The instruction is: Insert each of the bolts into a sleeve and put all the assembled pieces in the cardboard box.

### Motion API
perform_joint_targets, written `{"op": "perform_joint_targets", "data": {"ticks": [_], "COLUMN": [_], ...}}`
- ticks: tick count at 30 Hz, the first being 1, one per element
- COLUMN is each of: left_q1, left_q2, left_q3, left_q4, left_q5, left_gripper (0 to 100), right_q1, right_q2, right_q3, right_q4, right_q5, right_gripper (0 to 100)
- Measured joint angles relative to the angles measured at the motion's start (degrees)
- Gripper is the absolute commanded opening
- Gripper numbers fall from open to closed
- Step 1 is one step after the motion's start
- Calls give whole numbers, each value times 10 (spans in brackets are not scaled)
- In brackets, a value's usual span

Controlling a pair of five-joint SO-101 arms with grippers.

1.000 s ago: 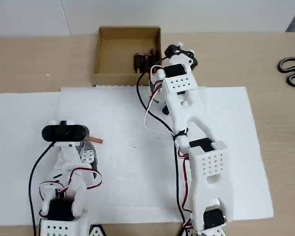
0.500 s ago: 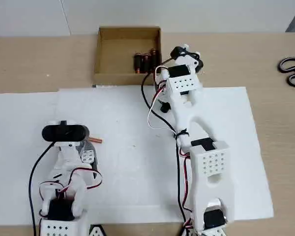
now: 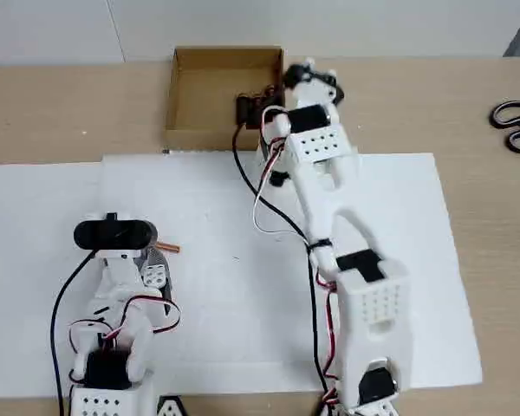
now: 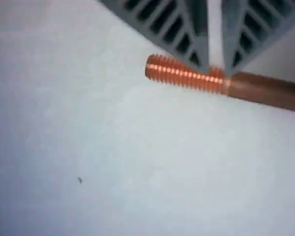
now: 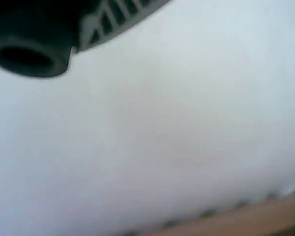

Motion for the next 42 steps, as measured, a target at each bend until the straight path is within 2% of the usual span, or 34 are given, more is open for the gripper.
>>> {"op": "perform_joint_targets", "data": {"ticks": [4,8,15,19,27,34,39,42], "left_q1": [0,5,9,-10,-52,-105,-107,-109], "left_q2": [0,0,23,122,433,625,716,759], "left_q3": [-39,-117,-225,-314,-551,-662,-674,-674], "left_q4": [8,55,159,162,192,194,194,194], "left_q5": [0,0,0,-1,2,117,172,243], "left_gripper": [7,8,8,8,6,6,7,8], "right_q1": [-10,1,60,84,98,128,163,185], "right_q2": [-65,-107,-168,-194,-268,-324,-356,-374], "right_q3": [0,0,0,23,152,249,305,339], "right_q4": [69,139,154,154,155,155,155,152], "right_q5": [37,45,47,47,47,47,48,48], "right_gripper": [3,3,3,3,3,3,3,3]}}
